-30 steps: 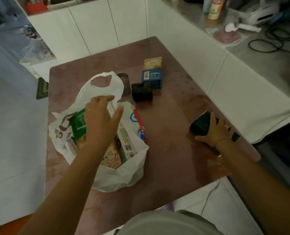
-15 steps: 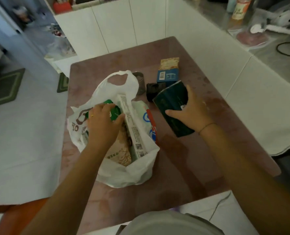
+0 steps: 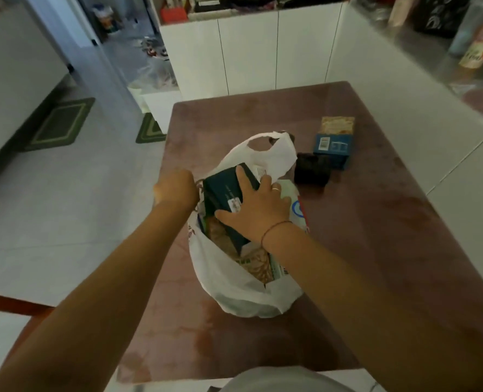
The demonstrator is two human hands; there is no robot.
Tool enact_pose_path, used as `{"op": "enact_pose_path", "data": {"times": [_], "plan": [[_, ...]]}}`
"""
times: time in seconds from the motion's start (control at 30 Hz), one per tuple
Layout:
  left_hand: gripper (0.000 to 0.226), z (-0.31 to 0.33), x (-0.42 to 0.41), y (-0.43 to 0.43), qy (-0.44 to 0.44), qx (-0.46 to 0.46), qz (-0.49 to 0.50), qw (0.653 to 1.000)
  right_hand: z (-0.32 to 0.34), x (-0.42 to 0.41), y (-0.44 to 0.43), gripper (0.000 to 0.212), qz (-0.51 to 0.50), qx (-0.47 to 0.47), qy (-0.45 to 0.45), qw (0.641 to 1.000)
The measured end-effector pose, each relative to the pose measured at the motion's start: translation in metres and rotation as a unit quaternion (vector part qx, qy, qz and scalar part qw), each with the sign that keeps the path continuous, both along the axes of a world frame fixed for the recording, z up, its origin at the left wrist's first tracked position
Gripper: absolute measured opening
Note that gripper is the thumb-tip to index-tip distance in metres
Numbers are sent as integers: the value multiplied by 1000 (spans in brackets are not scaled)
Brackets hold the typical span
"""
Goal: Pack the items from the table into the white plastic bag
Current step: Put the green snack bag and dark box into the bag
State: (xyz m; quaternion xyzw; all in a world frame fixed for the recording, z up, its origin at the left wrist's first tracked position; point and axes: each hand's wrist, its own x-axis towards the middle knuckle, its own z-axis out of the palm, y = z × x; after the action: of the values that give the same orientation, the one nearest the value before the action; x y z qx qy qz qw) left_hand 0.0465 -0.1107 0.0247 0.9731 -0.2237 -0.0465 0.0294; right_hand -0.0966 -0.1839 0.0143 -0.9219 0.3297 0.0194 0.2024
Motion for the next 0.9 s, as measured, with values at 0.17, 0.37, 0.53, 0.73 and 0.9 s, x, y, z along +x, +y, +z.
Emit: {"op": "enact_pose_path", "data": {"times": [0.17, 0.37, 0.53, 0.73, 0.9], "plan": [[33, -3, 10, 1, 42, -164, 12, 986, -9, 7, 27, 102, 16, -35, 34, 999], [34, -9, 9, 6, 34, -239, -18, 970, -23, -9, 42, 112, 54, 7, 41, 998], [33, -12, 10, 6, 34, -263, -29, 964, -39, -25, 40, 110, 26, 25, 31, 999], [28, -11, 12, 11, 37, -264, -36, 963, -44, -38, 45, 113, -2, -7, -12, 1000], [29, -11, 10, 11, 36, -260, -42, 964, -45, -44, 53, 107, 6, -29, 7, 1000]]}}
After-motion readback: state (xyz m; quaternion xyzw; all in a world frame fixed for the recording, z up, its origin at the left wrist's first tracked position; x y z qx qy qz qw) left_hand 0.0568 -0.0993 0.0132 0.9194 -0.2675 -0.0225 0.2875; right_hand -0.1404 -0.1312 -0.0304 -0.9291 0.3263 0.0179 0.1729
